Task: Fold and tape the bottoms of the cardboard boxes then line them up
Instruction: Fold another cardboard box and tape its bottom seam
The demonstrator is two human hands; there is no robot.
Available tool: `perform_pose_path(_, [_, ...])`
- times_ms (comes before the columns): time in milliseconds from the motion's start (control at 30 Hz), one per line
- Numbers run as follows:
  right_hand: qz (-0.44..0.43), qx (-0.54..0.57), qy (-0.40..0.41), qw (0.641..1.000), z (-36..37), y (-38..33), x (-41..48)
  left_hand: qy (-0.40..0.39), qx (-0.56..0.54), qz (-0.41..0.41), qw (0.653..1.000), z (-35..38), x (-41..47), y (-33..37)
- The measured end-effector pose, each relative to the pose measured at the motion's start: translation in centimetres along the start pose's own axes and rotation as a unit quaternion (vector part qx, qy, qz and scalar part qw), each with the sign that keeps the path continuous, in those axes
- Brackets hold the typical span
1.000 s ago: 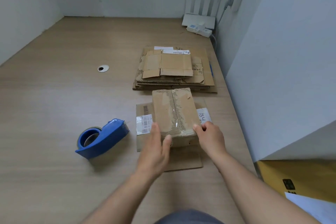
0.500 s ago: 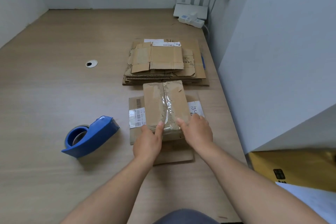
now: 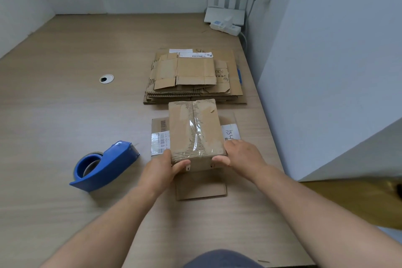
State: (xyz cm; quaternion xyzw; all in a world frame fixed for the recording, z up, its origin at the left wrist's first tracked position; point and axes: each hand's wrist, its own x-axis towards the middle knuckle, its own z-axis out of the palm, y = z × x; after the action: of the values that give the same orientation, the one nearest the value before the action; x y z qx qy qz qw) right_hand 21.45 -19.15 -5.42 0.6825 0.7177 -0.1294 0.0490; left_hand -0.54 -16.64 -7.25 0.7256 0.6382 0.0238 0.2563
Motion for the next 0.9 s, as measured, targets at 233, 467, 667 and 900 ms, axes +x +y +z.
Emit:
perform_pose_path(233, [-0.084,0.028,-0.042,0.995,0.1,1.9,-0.4,-0.122,-0.069,0.091,0.986,-1.7,-0.3,-2.6])
perform_pose_path(467, [-0.076,0.143,-0.081,0.984,-0.7,2.3,-0.9,-0.154,-0.239,0.087,0.955,-2.9,-0.2,-3.8])
perform_pose_path(667, [-0.072,0.096,-0.090,0.989,-0.6,1.5,-0.2,-0.096,-0.162,0.096,0.977,-2.0,-0.3,-4.2])
perform_pose_path(900, [-0.044,0.201,-0.170,0.964,-2.2,2.0,0.1,-0.145,-0.195,0.128,0.962,-2.6,-0.1,-5.2])
